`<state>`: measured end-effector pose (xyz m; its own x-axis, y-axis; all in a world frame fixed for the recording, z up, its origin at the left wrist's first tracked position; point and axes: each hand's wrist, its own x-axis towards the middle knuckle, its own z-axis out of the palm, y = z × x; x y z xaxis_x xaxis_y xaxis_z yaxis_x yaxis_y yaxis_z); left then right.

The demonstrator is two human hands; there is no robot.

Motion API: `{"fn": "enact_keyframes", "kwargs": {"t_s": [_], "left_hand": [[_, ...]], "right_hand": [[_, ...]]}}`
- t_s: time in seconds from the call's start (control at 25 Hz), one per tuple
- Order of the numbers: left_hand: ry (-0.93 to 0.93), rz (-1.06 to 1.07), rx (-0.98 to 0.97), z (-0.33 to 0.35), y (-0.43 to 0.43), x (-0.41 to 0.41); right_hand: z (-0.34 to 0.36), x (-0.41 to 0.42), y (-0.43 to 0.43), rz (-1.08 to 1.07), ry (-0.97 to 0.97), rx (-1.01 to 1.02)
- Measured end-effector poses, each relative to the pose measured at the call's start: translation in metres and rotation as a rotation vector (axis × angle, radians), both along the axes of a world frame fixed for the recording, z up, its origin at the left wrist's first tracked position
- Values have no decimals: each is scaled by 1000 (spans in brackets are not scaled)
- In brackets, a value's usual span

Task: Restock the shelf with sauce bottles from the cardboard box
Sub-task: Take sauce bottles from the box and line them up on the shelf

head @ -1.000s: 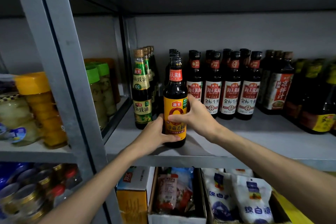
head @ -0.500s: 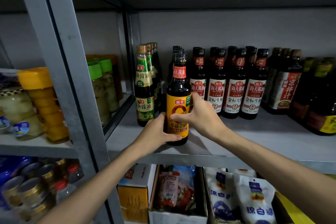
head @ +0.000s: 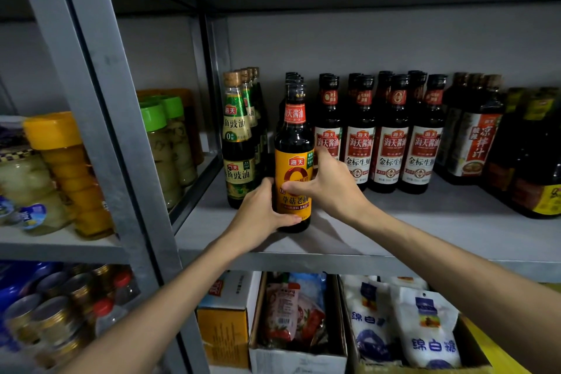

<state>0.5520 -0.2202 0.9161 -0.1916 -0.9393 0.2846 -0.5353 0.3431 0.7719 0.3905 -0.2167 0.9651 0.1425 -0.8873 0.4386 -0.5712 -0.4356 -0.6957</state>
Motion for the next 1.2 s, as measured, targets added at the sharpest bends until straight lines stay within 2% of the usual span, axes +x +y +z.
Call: {"fn": "enact_keyframes", "kwargs": {"t_s": [0.84,1.0,1.08,1.2], "left_hand": [[34,-3,77,0,4,-2],[-47,39,100,5,13,3],[-92,151,28,6,28,5],[-37,267,-250,5,57,0]], "right_hand": [[-1,3,0,5,-27,25],[-1,-6,13,15,-2,77],[-6,-17,24,-28,9,96],[-18,-36,51,-145,1,52]]}}
